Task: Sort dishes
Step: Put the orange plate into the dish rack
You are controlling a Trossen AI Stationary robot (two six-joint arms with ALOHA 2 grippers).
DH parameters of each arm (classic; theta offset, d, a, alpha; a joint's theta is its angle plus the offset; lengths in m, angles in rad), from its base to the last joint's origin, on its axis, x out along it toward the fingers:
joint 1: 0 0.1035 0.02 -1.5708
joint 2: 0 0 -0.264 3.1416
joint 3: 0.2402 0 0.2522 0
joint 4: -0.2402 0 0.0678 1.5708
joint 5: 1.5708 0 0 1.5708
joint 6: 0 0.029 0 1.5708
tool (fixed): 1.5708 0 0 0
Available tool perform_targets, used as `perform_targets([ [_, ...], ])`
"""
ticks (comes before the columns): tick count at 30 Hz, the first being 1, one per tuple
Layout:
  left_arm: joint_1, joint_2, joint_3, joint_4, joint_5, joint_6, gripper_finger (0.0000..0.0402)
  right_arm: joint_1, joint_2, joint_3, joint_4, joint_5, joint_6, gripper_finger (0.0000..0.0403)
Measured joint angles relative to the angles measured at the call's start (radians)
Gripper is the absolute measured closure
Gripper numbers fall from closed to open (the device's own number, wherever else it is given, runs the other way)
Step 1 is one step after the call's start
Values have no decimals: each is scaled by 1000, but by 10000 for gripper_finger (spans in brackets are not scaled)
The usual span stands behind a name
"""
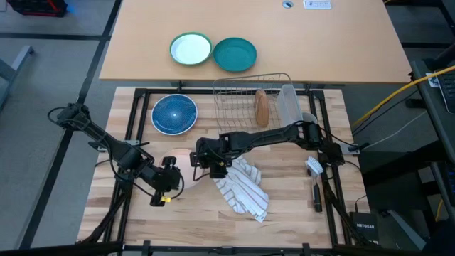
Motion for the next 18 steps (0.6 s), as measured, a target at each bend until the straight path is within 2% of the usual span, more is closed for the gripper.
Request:
perform_targets([
  [11,0,0,0,0,-25,13,395,1,0,0,2,-2,1,357],
  [18,0,1,0,8,-27,-14,384,0,1,0,7,9,15,393],
])
